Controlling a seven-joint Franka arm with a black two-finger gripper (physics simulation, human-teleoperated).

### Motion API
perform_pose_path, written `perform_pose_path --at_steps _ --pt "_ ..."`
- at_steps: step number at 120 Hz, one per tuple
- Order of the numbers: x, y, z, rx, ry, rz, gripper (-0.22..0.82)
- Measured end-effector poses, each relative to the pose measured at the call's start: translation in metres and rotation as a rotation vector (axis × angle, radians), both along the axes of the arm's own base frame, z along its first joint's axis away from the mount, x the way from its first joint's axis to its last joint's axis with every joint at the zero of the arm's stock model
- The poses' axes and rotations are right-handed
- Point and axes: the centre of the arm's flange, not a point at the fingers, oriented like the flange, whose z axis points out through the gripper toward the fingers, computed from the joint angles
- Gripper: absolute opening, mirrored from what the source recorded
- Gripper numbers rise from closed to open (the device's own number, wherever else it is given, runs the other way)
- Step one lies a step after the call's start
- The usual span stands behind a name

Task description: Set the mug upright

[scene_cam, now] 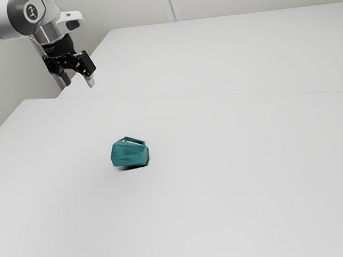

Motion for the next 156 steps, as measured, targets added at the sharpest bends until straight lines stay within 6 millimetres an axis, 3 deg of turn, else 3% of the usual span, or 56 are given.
perform_pose_path --at_steps 51,69,88,108,123,139,156 --pt "0.001 -0.001 0.0 -0.043 -0.005 0.021 0.6" --pt "-0.007 0.049 -0.004 -0.174 -0.016 0.121 0.6" --pt "-0.018 0.106 -0.028 -0.387 -0.033 0.199 0.6" --pt "-0.009 0.134 -0.078 -0.565 -0.037 0.202 0.6" --pt "0.005 0.148 -0.132 -0.658 -0.027 0.191 0.6" --pt "0.014 0.153 -0.177 -0.713 -0.014 0.163 0.6" --pt "0.008 0.146 -0.226 -0.791 -0.008 0.162 0.6"
